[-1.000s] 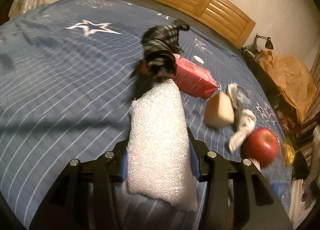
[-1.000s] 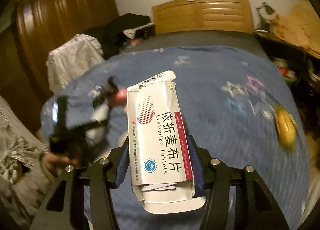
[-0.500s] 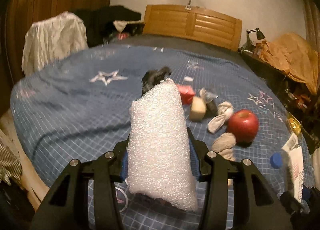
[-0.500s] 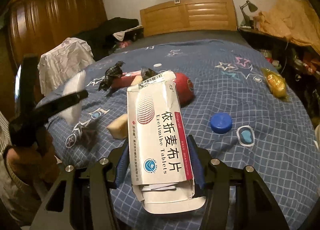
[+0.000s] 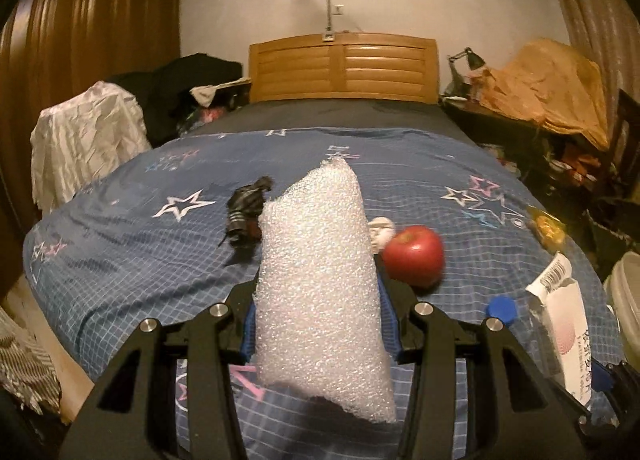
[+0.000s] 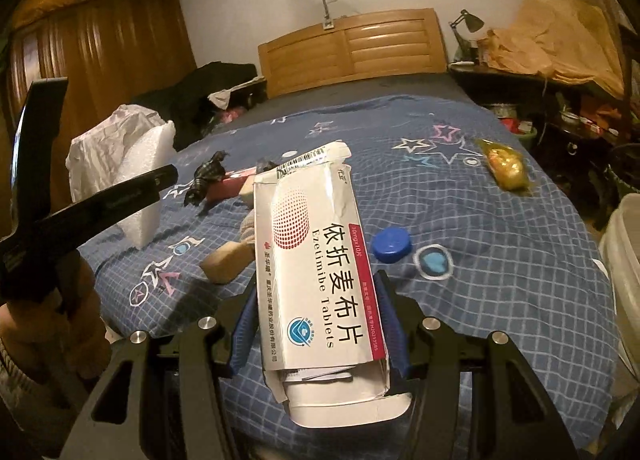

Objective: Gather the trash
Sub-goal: 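Lift and carry the bubble wrap and medicine box over the white bucket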

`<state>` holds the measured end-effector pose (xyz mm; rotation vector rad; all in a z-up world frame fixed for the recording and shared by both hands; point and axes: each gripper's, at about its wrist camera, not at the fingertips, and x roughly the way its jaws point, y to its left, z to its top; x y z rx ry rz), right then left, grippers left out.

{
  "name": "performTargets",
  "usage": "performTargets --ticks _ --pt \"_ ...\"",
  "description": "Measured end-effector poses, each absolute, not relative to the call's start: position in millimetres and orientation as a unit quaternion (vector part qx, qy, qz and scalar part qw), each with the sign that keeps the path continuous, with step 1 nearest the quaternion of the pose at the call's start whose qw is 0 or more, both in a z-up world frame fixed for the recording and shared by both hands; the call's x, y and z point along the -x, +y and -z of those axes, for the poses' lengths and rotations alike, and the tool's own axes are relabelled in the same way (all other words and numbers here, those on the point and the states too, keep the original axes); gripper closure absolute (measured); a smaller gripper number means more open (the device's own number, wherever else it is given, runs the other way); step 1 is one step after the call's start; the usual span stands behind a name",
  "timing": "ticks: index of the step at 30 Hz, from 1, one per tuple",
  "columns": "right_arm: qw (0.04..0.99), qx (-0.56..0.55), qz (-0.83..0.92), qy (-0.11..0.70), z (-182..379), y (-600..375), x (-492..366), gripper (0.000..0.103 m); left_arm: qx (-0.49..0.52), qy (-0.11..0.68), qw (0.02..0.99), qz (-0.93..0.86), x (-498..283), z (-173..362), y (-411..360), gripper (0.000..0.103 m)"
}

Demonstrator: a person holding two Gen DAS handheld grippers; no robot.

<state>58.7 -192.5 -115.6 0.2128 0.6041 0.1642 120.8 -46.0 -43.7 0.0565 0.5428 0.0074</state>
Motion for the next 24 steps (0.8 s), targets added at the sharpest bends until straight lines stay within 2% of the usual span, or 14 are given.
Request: performTargets --ticks 24 --pt "0.957 -0.189 0.024 0.217 89.4 -307.1 9.9 0.047 -0.077 0.234 0.965 0.092 -98.0 19.9 -152.5 0.058"
